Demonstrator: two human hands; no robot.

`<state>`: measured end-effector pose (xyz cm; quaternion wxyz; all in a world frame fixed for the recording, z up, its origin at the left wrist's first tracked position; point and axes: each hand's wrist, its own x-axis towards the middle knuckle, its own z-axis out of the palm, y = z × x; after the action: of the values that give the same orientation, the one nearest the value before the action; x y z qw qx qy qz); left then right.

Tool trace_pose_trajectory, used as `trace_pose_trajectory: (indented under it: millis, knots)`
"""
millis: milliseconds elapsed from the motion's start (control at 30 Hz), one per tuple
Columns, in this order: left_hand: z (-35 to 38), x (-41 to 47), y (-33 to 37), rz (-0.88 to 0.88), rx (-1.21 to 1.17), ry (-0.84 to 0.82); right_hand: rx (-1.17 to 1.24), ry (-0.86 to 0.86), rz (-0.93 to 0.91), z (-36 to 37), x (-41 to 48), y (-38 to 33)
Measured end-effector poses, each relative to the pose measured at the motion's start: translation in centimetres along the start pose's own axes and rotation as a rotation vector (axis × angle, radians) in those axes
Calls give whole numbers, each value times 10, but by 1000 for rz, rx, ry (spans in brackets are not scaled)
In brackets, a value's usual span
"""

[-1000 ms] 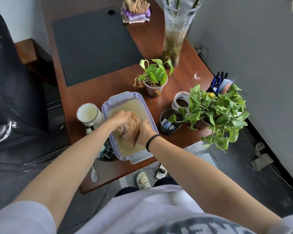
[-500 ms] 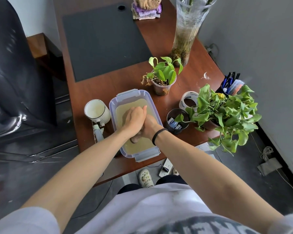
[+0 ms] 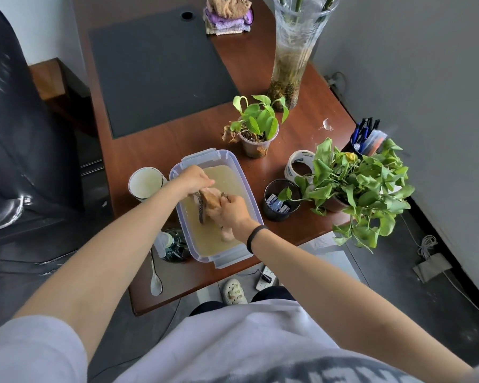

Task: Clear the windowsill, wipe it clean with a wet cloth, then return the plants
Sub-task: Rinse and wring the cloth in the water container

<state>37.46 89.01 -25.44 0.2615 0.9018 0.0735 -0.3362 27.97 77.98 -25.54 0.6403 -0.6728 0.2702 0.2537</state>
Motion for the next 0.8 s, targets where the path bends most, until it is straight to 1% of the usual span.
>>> trace_pose_trajectory:
  millis: [33,100,133,167,200,233,300,333,367,400,467,500,533,567,600,633,667,700,733,767,800]
  knots:
    - [-5,0,0,5,-11,-102,57,-14,7,-1,-3,0]
    - [-12,-8,3,-28,91,-326,223,-31,30,-2,-3,1]
    - [-11,-10,4,-45,163,-403,303,-30,45,-2,1,3]
    - [-9,-11,4,-42,232,-440,345,-17,57,-3,3,3]
    - [-7,-13,4,-30,302,-430,360,-3,60,-2,6,5]
    - [-5,-12,6,-6,356,-358,347,4,69,-1,6,3]
    - [1,-5,4,61,388,-117,289,11,93,-1,4,-1]
    - [5,-4,3,80,386,23,255,51,105,0,5,-1]
    - [10,-3,1,105,394,95,233,94,146,0,6,0]
    - [13,-6,1,137,412,79,266,128,200,2,6,3]
    - [21,-9,1,192,445,-74,353,177,281,6,5,6]
    - [21,-9,-1,171,415,-122,395,159,314,5,5,7]
    - [20,-8,-3,142,396,-111,295,111,286,4,5,11]
    - [19,-4,-4,127,377,-54,164,59,288,-1,1,8]
    - [19,-2,-6,105,346,36,122,15,305,-2,-3,5]
    - [20,-1,-5,98,300,105,37,24,262,-4,1,8]
    - [23,0,-4,93,216,109,13,-4,264,-7,-5,4]
    - [26,0,-3,107,107,67,-39,16,256,-8,-4,1]
    - [27,-3,-1,97,3,-10,86,23,262,-6,-1,-3]
    - [28,-5,0,88,-92,-68,253,1,321,-3,1,-2]
    - [28,-10,1,83,-147,-94,421,-3,362,2,-2,-1]
